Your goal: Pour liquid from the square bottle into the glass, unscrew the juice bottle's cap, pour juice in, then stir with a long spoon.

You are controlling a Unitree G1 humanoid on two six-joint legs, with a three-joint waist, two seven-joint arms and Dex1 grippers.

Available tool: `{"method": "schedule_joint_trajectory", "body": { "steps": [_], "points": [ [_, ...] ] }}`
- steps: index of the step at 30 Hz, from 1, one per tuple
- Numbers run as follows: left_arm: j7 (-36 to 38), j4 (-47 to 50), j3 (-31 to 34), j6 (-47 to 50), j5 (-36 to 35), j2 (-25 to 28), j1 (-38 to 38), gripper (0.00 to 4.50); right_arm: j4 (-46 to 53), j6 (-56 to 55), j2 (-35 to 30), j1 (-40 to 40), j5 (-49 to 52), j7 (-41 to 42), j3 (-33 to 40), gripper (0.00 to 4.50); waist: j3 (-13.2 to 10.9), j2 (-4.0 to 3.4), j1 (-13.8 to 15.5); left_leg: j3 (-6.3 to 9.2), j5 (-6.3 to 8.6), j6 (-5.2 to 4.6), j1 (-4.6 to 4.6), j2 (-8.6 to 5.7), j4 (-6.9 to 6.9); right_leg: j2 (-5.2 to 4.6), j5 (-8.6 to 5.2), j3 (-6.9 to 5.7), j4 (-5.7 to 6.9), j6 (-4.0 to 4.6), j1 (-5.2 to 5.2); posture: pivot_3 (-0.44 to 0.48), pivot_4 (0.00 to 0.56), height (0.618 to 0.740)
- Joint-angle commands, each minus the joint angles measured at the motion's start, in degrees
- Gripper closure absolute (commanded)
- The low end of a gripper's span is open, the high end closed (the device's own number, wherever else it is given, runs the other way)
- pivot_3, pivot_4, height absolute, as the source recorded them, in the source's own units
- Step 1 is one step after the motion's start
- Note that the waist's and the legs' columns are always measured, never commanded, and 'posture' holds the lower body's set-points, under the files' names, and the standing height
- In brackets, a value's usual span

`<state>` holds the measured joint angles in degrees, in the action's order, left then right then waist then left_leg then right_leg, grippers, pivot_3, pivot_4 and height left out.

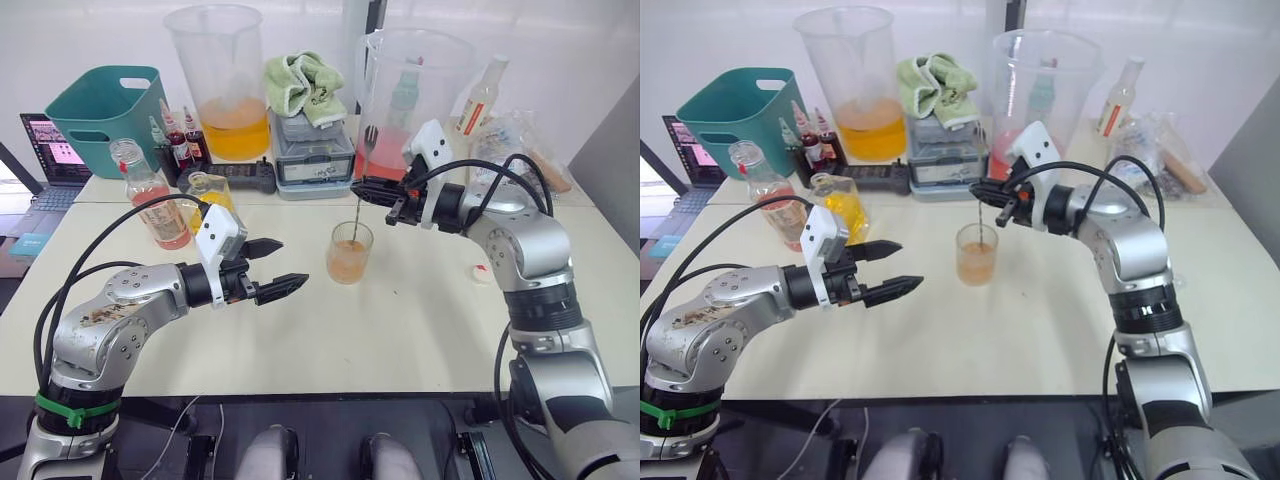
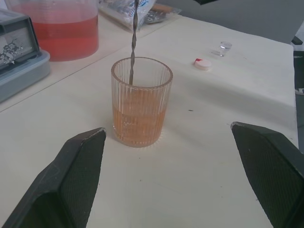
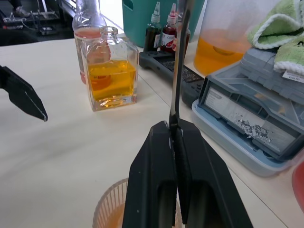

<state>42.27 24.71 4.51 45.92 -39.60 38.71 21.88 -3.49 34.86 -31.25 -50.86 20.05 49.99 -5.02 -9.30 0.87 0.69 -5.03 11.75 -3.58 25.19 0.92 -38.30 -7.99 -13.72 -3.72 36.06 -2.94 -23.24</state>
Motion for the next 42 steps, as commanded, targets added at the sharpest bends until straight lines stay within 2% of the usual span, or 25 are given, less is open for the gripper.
{"method": "schedule_joint_trajectory", "body": {
  "steps": [1, 4, 8, 13, 22, 29, 35, 42],
  "points": [
    [0.72, 1.19, 0.56, -1.41, -0.2, 0.24, 0.71, 0.04, 4.68, 3.9, -3.14, -0.25, 1.54, 2.0, 1.07, 4.5, 0.0, 0.0, 0.01, 0.0, 0.0, 0.0, 0.0, 0.01, 0.0, 0.0, 0.0, 0.0, 0.01, 0.0, 0.0, 0.0, 0.15, 0.736],
    [0.83, 1.08, 0.5, -1.44, -0.1, 0.22, 0.79, 0.04, 5.75, 5.41, -3.69, -0.06, 2.3, 2.27, 1.22, 4.5, 0.0, 0.0, -0.11, 0.0, 0.03, -0.05, 0.0, 0.01, 0.0, 0.0, 0.0, 0.0, -0.01, 0.0, 0.0, 0.0, 0.15, 0.736],
    [1.56, 0.3, -0.25, -1.89, 0.4, 0.07, 1.37, 0.04, 9.89, 11.95, -2.62, 0.43, 8.18, 2.23, 3.78, 4.5, 0.0, 0.0, -0.02, 0.0, 0.04, -0.06, 0.0, 0.02, 0.0, 0.0, 0.0, 0.0, 0.01, 0.0, -0.01, 0.0, 0.15, 0.736],
    [1.85, 0.1, -0.42, -1.99, 0.47, 0.06, 1.55, 0.04, 11.08, 15.27, 0.61, -0.21, 11.65, -0.34, 6.11, 4.5, 0.0, 0.0, -0.18, 0.0, 0.04, -0.06, 0.0, 0.04, 0.01, 0.02, 0.0, 0.0, 0.01, 0.0, -0.02, 0.0, 0.15, 0.736],
    [1.7, 0.39, -0.13, -1.85, 0.33, 0.48, 1.3, 0.04, 7.97, 10.04, 1.56, -1.52, 8.66, -2.46, 5.53, 4.5, 0.0, 0.0, -0.18, -0.01, 0.19, -0.31, 0.0, 0.02, 0.01, 0.02, 0.0, 0.0, 0.01, 0.01, -0.02, 0.0, 0.15, 0.736],
    [1.78, 0.32, -0.37, -2.06, 0.44, 0.33, 1.34, 0.04, 9.37, 9.13, 5.2, -0.82, 9.39, -2.73, 4.08, 4.5, 0.0, 0.0, -0.21, -0.01, 0.14, -0.24, 0.0, 0.02, 0.01, 0.03, 0.0, 0.0, 0.03, 0.01, -0.02, 0.0, 0.15, 0.736],
    [1.85, 0.02, -0.54, -2.31, 0.6, 0.14, 1.34, 0.04, 12.01, 12.16, 4.58, -0.02, 12.44, 0.2, 4.03, 4.5, 0.0, 0.0, -0.17, 0.0, 0.15, -0.25, 0.0, 0.02, 0.0, 0.03, 0.0, 0.0, 0.02, 0.01, -0.02, 0.0, 0.15, 0.736],
    [2.18, -0.77, -1.11, -2.8, 1.15, -0.34, 1.69, 0.04, 14.36, 14.85, -1.26, 0.22, 12.87, 2.77, 3.54, 4.5, 0.0, 0.0, -0.1, 0.0, 0.2, -0.33, 0.0, 0.02, 0.0, 0.02, 0.0, 0.0, 0.01, 0.01, -0.01, 0.0, 0.15, 0.736]
  ]
}}
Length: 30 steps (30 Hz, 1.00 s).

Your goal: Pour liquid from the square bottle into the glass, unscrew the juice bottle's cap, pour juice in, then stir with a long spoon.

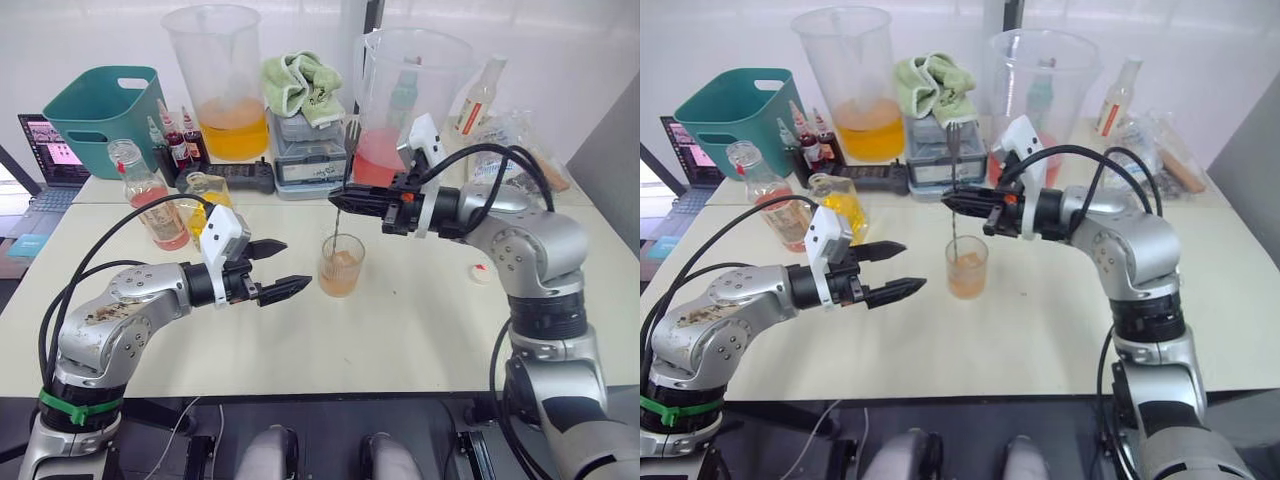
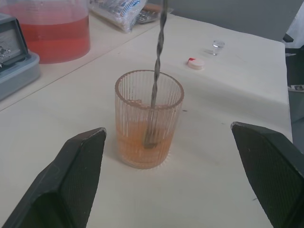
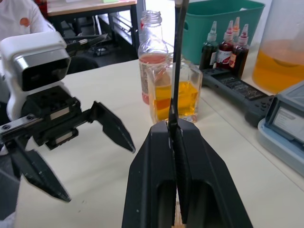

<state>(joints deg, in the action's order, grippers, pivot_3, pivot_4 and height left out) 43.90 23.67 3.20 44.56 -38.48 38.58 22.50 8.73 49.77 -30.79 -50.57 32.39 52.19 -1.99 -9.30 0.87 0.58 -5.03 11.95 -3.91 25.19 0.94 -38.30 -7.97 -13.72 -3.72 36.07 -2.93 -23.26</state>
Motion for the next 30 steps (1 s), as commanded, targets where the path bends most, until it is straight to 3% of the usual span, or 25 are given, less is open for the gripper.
{"method": "schedule_joint_trajectory", "body": {
  "steps": [1, 6, 14, 20, 30],
  "points": [
    [0.59, 0.22, 0.15, -1.46, 0.07, -0.27, 1.1, 0.04, 2.07, -0.27, -2.37, -0.1, 0.24, 0.57, 0.62, 4.5, 0.0, 0.0, 0.01, 0.0, 0.0, 0.0, 0.0, 0.0, 0.0, 0.0, 0.0, 0.0, 0.0, 0.0, 0.0, 0.0, 0.15, 0.736],
    [0.76, 0.09, 0.01, -1.59, 0.12, -0.46, 1.15, 0.04, 0.53, -4.51, -6.59, -0.38, -4.89, 1.18, -2.24, 4.5, 0.0, 0.0, 0.05, 0.0, 0.02, -0.03, 0.0, -0.01, -0.01, 0.0, 0.0, 0.0, -0.01, 0.0, 0.0, 0.0, 0.15, 0.736],
    [1.04, -0.04, 0.03, -1.42, -0.01, -0.36, 1.29, 0.04, -1.15, -8.35, 1.5, -0.66, -4.19, -2.08, -1.06, 4.5, 0.0, 0.0, -0.06, 0.0, -0.06, 0.1, 0.0, 0.01, -0.01, 0.02, 0.0, 0.0, 0.01, 0.0, -0.01, 0.0, 0.15, 0.736],
    [1.02, -0.07, -0.01, -1.38, -0.04, -0.44, 1.3, 0.04, 0.67, -5.42, 3.11, -0.29, -0.68, -1.76, 0.17, 4.5, 0.0, 0.0, 0.08, 0.01, -0.05, 0.09, 0.0, 0.0, -0.01, 0.01, 0.0, 0.0, 0.01, 0.0, 0.02, 0.0, 0.15, 0.736],
    [1.04, -0.4, -0.28, -1.81, 0.04, -1.01, 1.59, 0.04, -0.12, -2.08, -5.71, -3.35, 1.92, 1.73, 3.28, 4.5, 0.0, 0.0, 0.03, 0.01, 0.02, -0.04, 0.0, 0.01, -0.01, 0.01, 0.0, 0.0, -0.01, 0.0, 0.0, 0.0, 0.15, 0.736]
  ]
}}
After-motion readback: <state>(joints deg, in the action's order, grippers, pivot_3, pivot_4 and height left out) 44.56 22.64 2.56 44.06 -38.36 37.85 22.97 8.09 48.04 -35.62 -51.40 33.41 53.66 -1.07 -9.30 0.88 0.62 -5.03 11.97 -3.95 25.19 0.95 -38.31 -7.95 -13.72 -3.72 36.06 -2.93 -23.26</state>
